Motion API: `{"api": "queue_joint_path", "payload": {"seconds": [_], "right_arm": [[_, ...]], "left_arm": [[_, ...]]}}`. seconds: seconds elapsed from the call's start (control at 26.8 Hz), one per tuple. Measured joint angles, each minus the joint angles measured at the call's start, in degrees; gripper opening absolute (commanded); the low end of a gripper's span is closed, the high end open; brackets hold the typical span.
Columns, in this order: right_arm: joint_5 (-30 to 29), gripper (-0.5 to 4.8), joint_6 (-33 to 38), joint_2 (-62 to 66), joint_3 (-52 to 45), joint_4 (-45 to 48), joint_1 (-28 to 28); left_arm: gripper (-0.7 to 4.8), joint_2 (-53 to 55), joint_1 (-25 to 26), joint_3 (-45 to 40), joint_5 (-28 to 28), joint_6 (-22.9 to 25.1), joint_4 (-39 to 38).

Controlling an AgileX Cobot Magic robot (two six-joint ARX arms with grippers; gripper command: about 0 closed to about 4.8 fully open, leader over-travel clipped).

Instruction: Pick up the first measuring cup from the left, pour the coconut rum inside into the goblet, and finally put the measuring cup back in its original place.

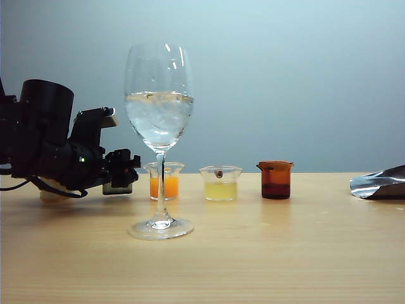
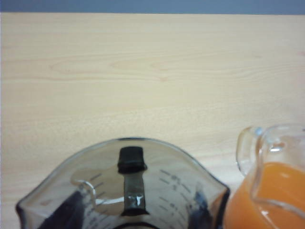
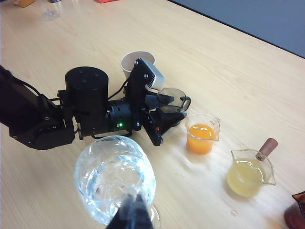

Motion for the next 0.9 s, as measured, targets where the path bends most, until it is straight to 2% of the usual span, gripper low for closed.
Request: {"api": "queue_joint_path", "payload": {"seconds": [0.34, 0.45, 0.63, 0.71, 0.75, 0.78, 0.9], "right_arm": [[-1.1, -0.09, 0.0, 0.0, 0.0, -0.1, -0.8], [-1.1, -0.09, 0.0, 0.0, 0.0, -0.9, -0.8], [-1.2, -0.09, 0.0, 0.0, 0.0, -1.3, -0.8], [-1.2, -0.09, 0.0, 0.0, 0.0, -1.3, -0.8], [-1.2, -0.09, 0.0, 0.0, 0.0, -1.3, -0.8], [-1.2, -0.09, 0.0, 0.0, 0.0, -1.3, -0.8], [-1.2, -0.09, 0.0, 0.0, 0.0, -1.3, -0.8]], "left_arm": [[1.44, 2.3, -0.5, 0.1, 0.0, -1.9, 3.1], [1.66, 2.3, -0.5, 0.1, 0.0, -3.7, 3.1], [2.76, 2.3, -0.5, 0.1, 0.0, -4.2, 3.1], [3.82, 2.3, -0.5, 0.1, 0.0, -4.4, 2.8], [4.57, 2.4, -0.5, 0.1, 0.1, -4.4, 1.7], [4.79, 2.8, -0.5, 0.1, 0.0, -4.2, 1.5], [4.79, 2.6, -0.5, 0.1, 0.1, -4.2, 1.5]]}}
